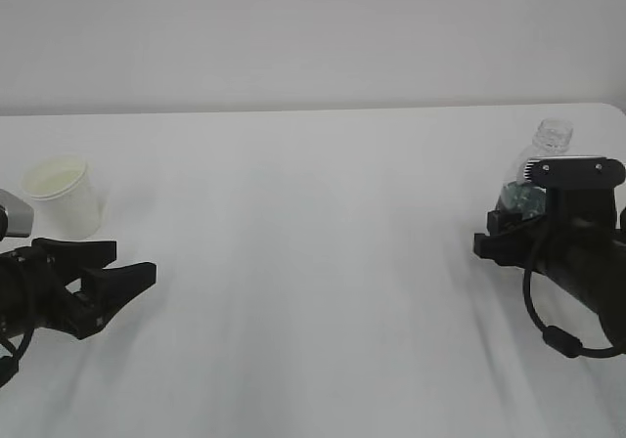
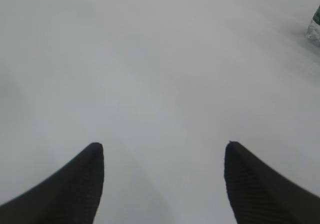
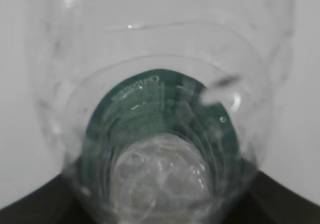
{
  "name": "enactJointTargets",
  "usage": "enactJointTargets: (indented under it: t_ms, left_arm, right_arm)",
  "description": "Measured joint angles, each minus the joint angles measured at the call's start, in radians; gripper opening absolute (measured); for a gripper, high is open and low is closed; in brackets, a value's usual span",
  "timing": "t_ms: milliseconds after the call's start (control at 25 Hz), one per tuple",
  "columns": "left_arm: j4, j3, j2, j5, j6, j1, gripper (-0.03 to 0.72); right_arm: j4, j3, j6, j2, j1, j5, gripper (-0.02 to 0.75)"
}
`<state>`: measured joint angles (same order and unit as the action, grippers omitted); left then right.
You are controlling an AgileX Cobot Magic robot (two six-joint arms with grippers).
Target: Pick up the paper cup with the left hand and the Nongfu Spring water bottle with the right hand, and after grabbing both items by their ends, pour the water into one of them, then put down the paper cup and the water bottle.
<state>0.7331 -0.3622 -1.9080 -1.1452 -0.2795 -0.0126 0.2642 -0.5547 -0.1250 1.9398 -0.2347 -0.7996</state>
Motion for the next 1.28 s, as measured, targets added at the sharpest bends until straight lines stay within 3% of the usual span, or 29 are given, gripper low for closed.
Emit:
enactJointTargets:
  t_ms: [560, 840, 1280]
  left_arm:
    - [0.008, 0.000, 0.000, 0.000, 0.000, 0.000, 0.535]
    - [0.014, 0.000, 0.000, 0.000, -0.002, 0.000, 0.536]
    - [0.020, 0.000, 0.000, 0.000, -0.002, 0.000, 0.534]
  right_arm:
    - [0.000, 0.000, 0.014, 0.037, 0.000, -0.053, 0.448]
    - [-0.051, 0.002, 0.014, 0.039, 0.000, -0.059, 0.605]
    - [-0.053, 0.032, 0.014, 0.031, 0.000, -0.067, 0.631]
